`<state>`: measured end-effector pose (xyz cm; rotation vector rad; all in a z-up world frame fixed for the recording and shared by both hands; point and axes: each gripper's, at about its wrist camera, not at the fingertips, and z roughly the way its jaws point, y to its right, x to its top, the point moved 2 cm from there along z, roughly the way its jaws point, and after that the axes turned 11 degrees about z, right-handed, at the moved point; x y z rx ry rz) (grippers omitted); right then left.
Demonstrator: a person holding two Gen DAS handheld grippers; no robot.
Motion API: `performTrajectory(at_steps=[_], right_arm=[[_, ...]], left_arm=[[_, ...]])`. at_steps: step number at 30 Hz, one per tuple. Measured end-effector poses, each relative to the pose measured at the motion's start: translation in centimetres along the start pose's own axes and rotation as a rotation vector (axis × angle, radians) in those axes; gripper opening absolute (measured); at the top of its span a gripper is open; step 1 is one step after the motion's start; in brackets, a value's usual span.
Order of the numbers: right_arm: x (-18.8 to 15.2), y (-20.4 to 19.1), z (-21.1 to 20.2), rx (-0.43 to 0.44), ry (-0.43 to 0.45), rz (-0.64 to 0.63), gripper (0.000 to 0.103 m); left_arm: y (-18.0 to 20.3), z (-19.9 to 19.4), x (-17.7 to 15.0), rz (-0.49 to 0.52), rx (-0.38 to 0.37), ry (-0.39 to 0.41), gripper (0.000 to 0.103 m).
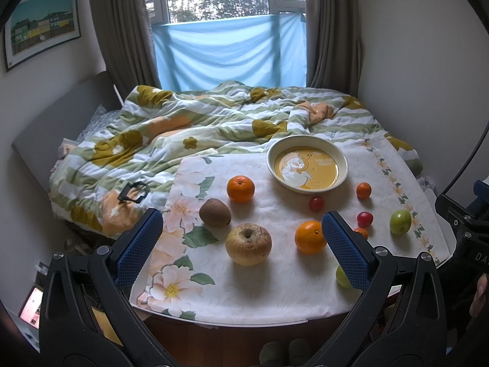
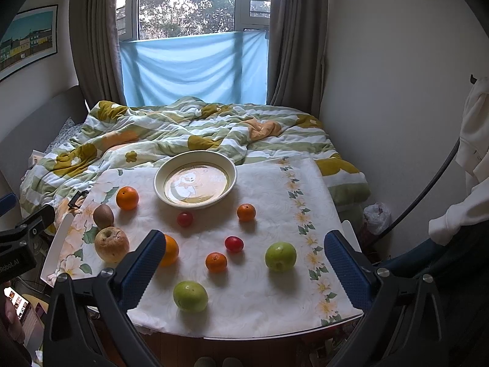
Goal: Organize fruits
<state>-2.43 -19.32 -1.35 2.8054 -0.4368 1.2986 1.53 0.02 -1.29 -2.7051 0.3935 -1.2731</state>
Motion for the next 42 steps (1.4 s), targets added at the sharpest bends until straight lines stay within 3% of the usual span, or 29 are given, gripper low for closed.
performTrajectory(at_steps=[22, 30, 42], right_arm=[[0.4, 0.2, 0.2, 0.003, 0.002, 0.011, 0.103], [-0.6, 3.3, 2.6, -0.025, -0.047, 0.008, 0.103], [-3.6, 8.5, 10.8, -0.002, -0.144, -0.037, 0.103]], left_arm=[[0.6, 0.8, -0.1, -0.001, -0.02, -0.006, 0.103], [4.6, 3.6, -1.4, -0.003, -0.101, -0.075, 0.103], [11.7, 8.8, -4.8, 0.02, -0.166, -0.169, 0.103]])
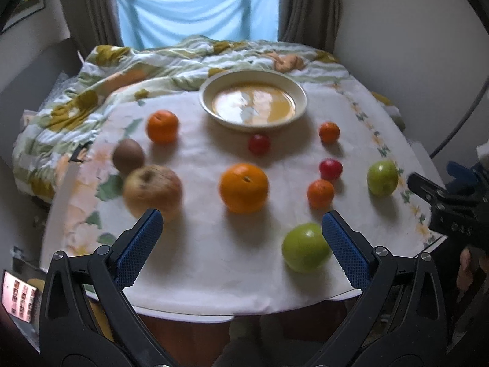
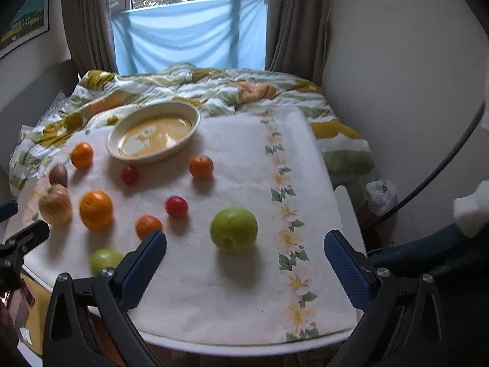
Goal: Organize fruits
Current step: 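Move the right tool to the large green apple and close on it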
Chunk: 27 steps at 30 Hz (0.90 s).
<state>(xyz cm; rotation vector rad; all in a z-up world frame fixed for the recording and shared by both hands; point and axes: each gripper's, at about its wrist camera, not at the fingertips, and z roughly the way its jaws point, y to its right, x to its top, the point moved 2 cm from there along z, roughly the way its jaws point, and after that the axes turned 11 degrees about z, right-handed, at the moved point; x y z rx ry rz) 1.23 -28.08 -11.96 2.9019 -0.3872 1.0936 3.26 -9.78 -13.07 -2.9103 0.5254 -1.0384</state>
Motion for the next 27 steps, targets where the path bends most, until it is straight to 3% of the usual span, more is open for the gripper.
performTrajectory(at_steps=[7, 14, 27], right_arm=[[-0.7, 1.0, 3.5, 0.025, -0.053, 0.005, 0.102], [-1.1, 0.9, 5.5, 0.05, -0.102, 0.0, 0.093], [-0.7, -0.7, 7.6, 0.086, -0.151, -0.026, 0.079]], left_arm=[[2.8, 2.6, -1.9, 0.036, -0.048, -0.052, 0.103], [4.3, 4.3, -2.6, 0.079, -0.059, -0.082, 0.103], [5.9, 6.0, -3.0, 0.104, -0.123, -0.124, 0.061]])
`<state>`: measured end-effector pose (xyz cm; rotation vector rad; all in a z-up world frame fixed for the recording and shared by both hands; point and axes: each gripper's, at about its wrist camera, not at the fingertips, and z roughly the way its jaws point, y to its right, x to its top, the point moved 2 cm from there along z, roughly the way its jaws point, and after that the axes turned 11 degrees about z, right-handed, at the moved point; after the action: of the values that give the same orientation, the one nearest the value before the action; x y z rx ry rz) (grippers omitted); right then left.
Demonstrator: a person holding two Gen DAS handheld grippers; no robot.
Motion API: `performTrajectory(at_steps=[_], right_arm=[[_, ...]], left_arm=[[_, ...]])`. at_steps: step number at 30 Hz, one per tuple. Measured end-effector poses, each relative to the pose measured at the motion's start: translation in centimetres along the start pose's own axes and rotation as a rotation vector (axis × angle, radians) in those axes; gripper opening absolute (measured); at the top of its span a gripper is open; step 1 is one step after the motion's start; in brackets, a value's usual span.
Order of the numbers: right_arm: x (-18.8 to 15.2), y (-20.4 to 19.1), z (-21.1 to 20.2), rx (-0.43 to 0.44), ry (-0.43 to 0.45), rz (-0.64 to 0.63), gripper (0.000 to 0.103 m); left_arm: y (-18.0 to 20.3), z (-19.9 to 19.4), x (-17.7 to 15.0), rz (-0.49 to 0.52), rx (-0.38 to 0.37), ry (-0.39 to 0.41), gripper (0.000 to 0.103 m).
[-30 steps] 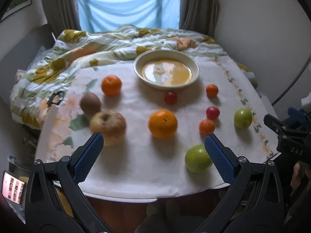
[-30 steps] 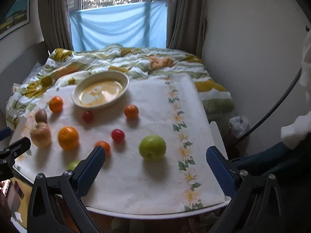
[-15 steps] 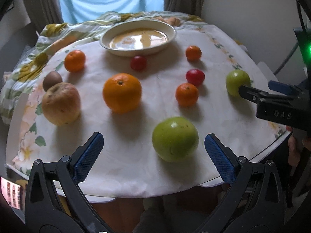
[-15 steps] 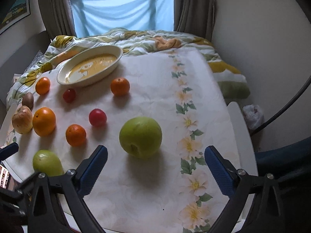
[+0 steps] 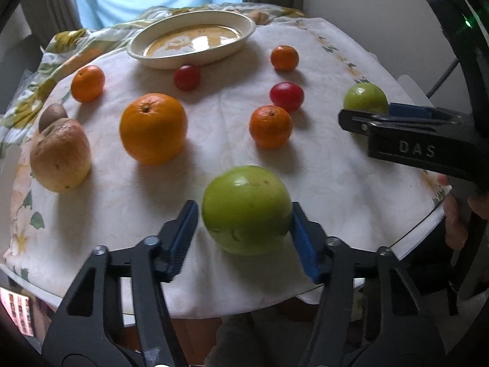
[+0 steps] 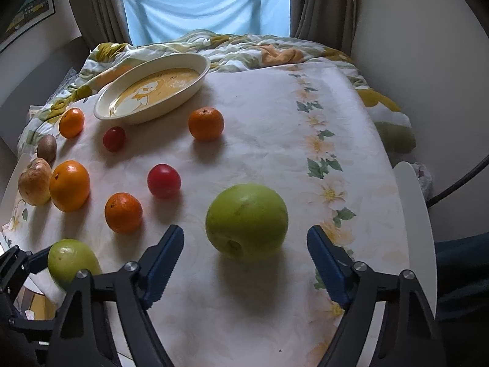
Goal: Organize fruits
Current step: 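Move the right tool to the large green apple and close on it, then carry the green apple with the right tool into the white bowl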
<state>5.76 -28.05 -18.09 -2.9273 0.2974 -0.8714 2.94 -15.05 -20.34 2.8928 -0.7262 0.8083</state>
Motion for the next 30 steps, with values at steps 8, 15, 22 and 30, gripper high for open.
performTrajectory(at_steps=[8, 15, 22, 30], right_arm=[[0.5, -0.2, 0.7, 0.014, -0.02, 0.003, 0.069], [0.6, -0.3, 1.2, -0.004, -0.043, -0.018, 0.05], [0.5, -0.2, 0.9, 0.016, -0.046, -0.03, 0.05], [0.7, -0.8, 0.0, 0.042, -0.047, -0.049, 0.05]], left_arm=[[0.2, 0.1, 0.1, 0.001, 0.011, -0.002, 0.061], [0.2, 0.1, 0.0, -0.006, 0.009, -0.004, 0.061], [0.0, 0.0, 0.2, -0.024, 0.015, -0.01, 0.061], [-0.9, -1.2, 1.2, -0.039, 0.029, 0.017, 0.061]])
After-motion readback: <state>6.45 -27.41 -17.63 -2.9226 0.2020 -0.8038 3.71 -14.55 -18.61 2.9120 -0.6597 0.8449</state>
